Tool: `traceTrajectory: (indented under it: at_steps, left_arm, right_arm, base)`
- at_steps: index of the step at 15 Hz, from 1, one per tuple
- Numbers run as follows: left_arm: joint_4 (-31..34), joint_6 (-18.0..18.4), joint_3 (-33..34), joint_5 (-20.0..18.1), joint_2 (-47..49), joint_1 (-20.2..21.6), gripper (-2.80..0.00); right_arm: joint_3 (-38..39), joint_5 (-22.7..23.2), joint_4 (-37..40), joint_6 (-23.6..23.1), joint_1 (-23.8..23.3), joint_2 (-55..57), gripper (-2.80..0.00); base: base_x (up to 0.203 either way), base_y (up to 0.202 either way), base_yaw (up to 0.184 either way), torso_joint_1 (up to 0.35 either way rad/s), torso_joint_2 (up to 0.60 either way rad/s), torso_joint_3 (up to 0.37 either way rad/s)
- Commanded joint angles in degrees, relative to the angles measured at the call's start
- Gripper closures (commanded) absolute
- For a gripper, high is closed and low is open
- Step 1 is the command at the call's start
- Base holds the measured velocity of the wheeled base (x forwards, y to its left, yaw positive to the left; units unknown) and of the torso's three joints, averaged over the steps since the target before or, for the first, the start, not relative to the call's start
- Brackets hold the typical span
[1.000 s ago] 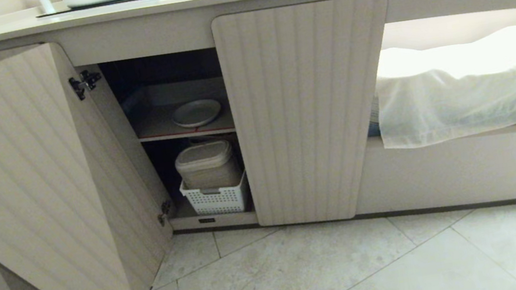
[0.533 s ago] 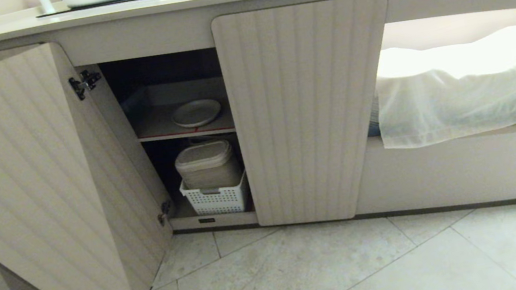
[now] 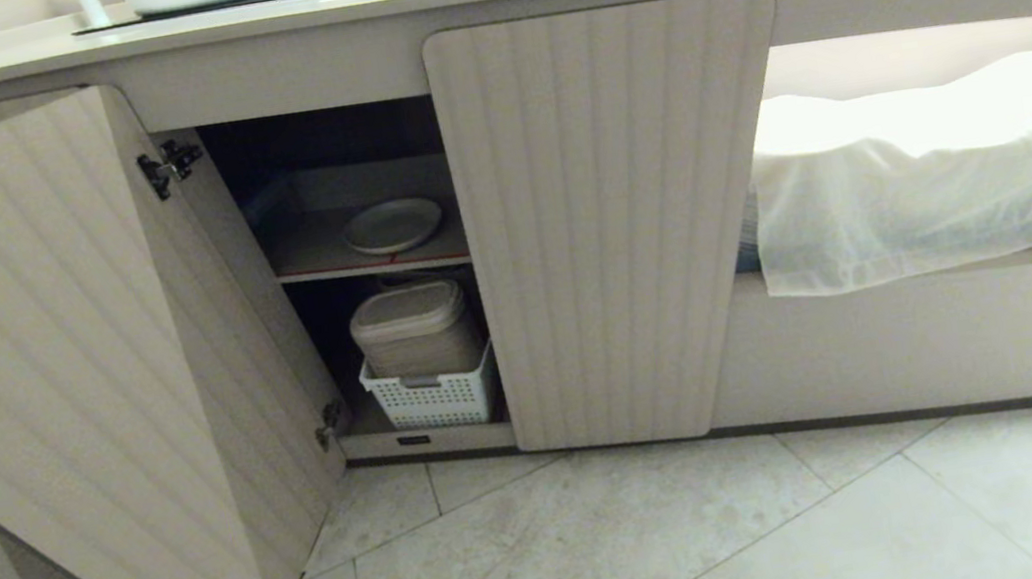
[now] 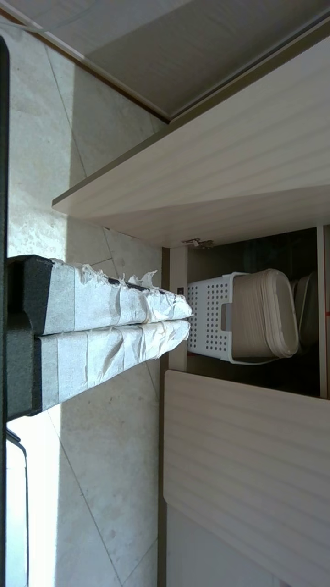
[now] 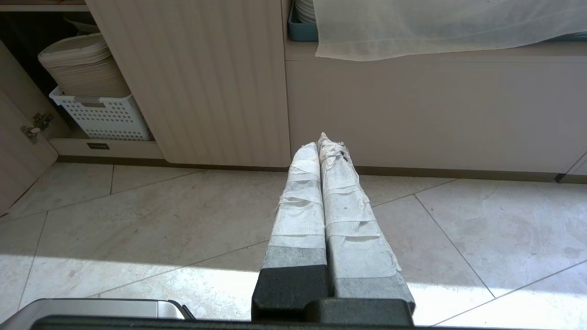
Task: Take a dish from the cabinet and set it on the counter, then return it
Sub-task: Close the cabinet door
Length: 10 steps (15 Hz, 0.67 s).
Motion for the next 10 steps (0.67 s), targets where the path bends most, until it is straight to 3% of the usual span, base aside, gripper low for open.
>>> traceTrajectory:
  at_steps: [1, 10]
  left_arm:
    - [-0.02, 0.03, 0.0, -0.06, 0.08, 0.0, 0.0]
    - [-0.02, 0.03, 0.0, 0.02, 0.08, 0.0, 0.0]
  right_arm:
    - [0.09, -0.02, -0.02, 0.02, 0.0, 0.01, 0.0]
    - [0.01, -0.02, -0.02, 0.02, 0.0, 0.03, 0.0]
  base:
    - [0.0, 0.0, 0.0, 0.0, 0.0, 0.0]
    - [0.0, 0.0, 0.0, 0.0, 0.0, 0.0]
